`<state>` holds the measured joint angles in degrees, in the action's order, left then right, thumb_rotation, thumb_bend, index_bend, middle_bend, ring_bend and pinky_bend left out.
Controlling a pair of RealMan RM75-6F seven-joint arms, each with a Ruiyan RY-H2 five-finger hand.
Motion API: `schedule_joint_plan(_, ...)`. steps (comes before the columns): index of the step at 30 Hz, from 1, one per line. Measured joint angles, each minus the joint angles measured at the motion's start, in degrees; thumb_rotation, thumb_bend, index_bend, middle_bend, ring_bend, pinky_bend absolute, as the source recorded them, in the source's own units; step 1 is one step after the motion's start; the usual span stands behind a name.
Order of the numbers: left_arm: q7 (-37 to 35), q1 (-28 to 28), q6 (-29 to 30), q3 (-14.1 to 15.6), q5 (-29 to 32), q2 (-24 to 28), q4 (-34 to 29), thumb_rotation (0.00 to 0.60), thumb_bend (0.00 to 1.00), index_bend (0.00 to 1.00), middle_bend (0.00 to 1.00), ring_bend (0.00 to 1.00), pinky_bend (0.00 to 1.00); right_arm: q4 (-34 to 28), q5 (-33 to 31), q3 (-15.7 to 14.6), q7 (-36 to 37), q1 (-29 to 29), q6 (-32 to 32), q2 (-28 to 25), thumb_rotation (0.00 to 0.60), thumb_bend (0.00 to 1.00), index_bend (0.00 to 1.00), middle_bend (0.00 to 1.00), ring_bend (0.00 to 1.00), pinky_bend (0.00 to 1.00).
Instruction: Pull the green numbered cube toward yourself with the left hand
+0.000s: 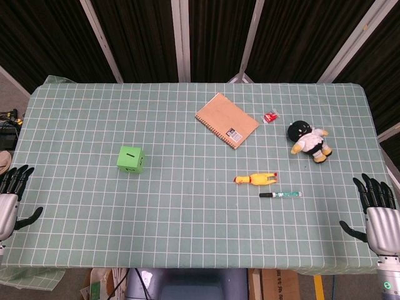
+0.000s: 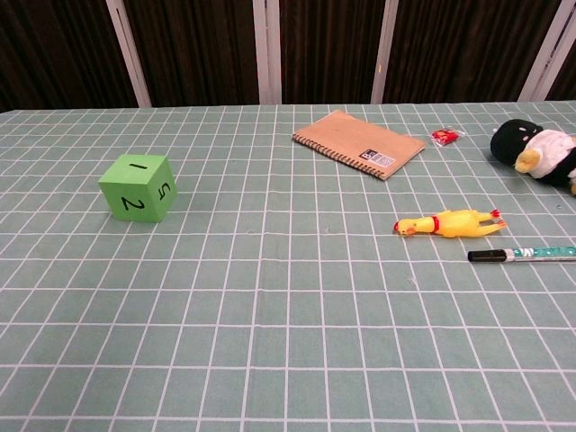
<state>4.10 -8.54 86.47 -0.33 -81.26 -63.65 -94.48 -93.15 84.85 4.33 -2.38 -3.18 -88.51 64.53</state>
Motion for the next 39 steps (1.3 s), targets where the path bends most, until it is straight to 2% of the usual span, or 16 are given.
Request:
schedule_joint_plan(17,0.89,-0.14,-2.25,-1.03,0.07,-0.91,0.85,0.600,0.35,0.05,0.04,0.00,0.09,-2.04,0.70,-0.97,-1.39,0.23,1.32,-0.72,0.600,0.15,0.10,0.01,0.02,0.05)
schedule_joint_plan(20,0.61,-0.51,-3.33,-1.08,-0.06,-1.05,1.04,0.600,0.35,0.05,0.07,0.01,0.13,-2.00,1.24,-1.31,-1.49,0.17,1.68,-0.79,0.600,0.15,0.10,0.01,0.02,0.05)
schedule_joint_plan(22,0.33,-0.54,-3.05,-1.10,-0.68,-1.16,1.26,0.600,0.35,0.05,0.12,0.06,0.21,-2.15,1.06,-1.34,-1.24,0.17,1.88,-0.98,0.600,0.15,0.10,0.01,0.02,0.05)
schedule_joint_plan(25,-1.18,-0.64,-2.33,-1.09,-2.51,-1.36,1.76,0.600,0.35,0.07,0.29,0.25,0.39,-2.58,0.66,-1.30,-0.38,0.24,2.12,-1.56,0.600,0.15,0.10,0.01,0.02,0.05)
schedule_joint_plan(27,-3.19,-0.87,-1.76,-1.28,-3.78,-1.50,2.08,0.600,0.35,0.08,0.45,0.44,0.56,-2.69,0.20,-1.14,0.33,0.29,2.23,-1.88,0.600,0.15,0.10,0.01,0.02,0.05)
schedule_joint_plan(29,-6.25,-1.66,-1.09,-2.19,-5.22,-1.68,2.52,0.600,0.38,0.08,0.57,0.58,0.69,-2.67,-0.14,-1.10,0.67,0.32,2.61,-2.32,0.600,0.15,0.10,0.01,0.02,0.05)
schedule_joint_plan(33,-9.61,-4.42,-2.76,-5.53,-4.73,-1.15,1.33,0.600,0.51,0.08,0.68,0.69,0.78,-3.28,-0.14,-1.30,1.04,0.31,3.15,-2.92,0.600,0.15,0.10,0.01,0.02,0.05)
schedule_joint_plan(37,-9.02,-8.33,-12.17,-6.98,0.22,2.78,-4.16,0.600,0.64,0.10,0.76,0.74,0.80,-3.71,-0.26,-1.42,0.68,0.28,3.60,-3.07,0.600,0.15,0.10,0.01,0.02,0.05)
schedule_joint_plan(39,-7.68,-10.69,-17.80,-7.77,3.87,5.23,-7.02,0.600,0.75,0.10,0.80,0.77,0.82,-3.85,-0.25,-1.57,0.33,0.17,4.06,-3.02,0.600,0.15,0.10,0.01,0.02,0.05)
